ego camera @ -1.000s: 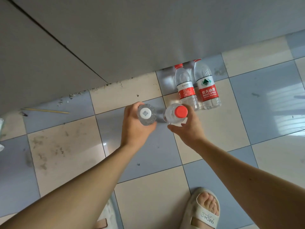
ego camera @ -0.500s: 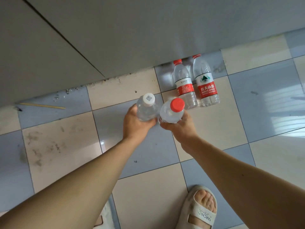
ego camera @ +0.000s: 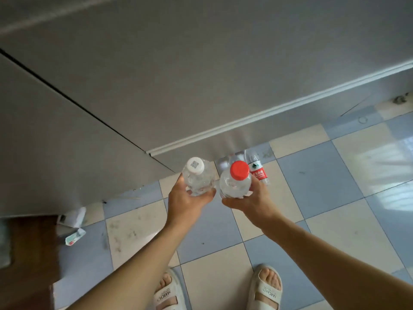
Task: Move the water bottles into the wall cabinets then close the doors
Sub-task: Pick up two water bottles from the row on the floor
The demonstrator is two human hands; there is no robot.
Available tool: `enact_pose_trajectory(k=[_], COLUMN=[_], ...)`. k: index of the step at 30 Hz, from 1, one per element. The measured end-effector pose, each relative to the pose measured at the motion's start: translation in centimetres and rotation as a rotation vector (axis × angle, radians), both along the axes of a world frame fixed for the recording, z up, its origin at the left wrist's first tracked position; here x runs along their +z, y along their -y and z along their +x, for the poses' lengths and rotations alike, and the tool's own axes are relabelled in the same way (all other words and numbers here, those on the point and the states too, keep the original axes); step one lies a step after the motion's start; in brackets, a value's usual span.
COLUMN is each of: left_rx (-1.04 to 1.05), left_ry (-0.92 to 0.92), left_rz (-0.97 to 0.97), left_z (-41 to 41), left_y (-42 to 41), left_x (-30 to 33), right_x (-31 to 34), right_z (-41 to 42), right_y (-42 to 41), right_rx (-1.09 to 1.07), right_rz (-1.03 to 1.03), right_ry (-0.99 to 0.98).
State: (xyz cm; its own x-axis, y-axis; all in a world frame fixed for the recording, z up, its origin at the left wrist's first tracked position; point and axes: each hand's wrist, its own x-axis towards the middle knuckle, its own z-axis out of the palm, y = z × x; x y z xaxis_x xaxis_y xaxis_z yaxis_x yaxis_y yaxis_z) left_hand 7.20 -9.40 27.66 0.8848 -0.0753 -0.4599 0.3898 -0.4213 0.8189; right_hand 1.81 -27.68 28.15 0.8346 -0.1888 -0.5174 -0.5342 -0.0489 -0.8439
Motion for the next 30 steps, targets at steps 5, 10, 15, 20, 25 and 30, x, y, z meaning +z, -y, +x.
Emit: enact_pose_trajectory(k=[5,10,15,20,25,30], left_rx=[-0.08,-0.051,0.02,0.092,0.181,0.229], left_ry=[-0.002,0.084,0.188,0.349,0.531,0.732], left_rz=[-0.029,-0.037,-0.094,-0.102,-0.188,-0.283], left_z=[0.3,-0.9,-1.9,-0.7,3.0,7.9], left_y=[-1.7,-4.8,-7.9,-12.0,-17.5,-23.1], left_x=[15.2,29.7,41.1,49.6,57.8,68.1], right_x=[13.8,27.2,38.3,48.2,57.5,67.9], right_z=[0.6,-0.3,-0.3,1.9,6.5,11.3], right_y=[-0.2,-1.4,-4.6,-8.6,-14.3,-20.3], right_rx=[0.056,0.071,0.021,0.016,0.035,0.053], right_rz=[-0.034,-0.005,0.043,-0.004,-0.073,-0.026], right_ry=[0.049,0.082,0.133,0.269,0.45,0.645])
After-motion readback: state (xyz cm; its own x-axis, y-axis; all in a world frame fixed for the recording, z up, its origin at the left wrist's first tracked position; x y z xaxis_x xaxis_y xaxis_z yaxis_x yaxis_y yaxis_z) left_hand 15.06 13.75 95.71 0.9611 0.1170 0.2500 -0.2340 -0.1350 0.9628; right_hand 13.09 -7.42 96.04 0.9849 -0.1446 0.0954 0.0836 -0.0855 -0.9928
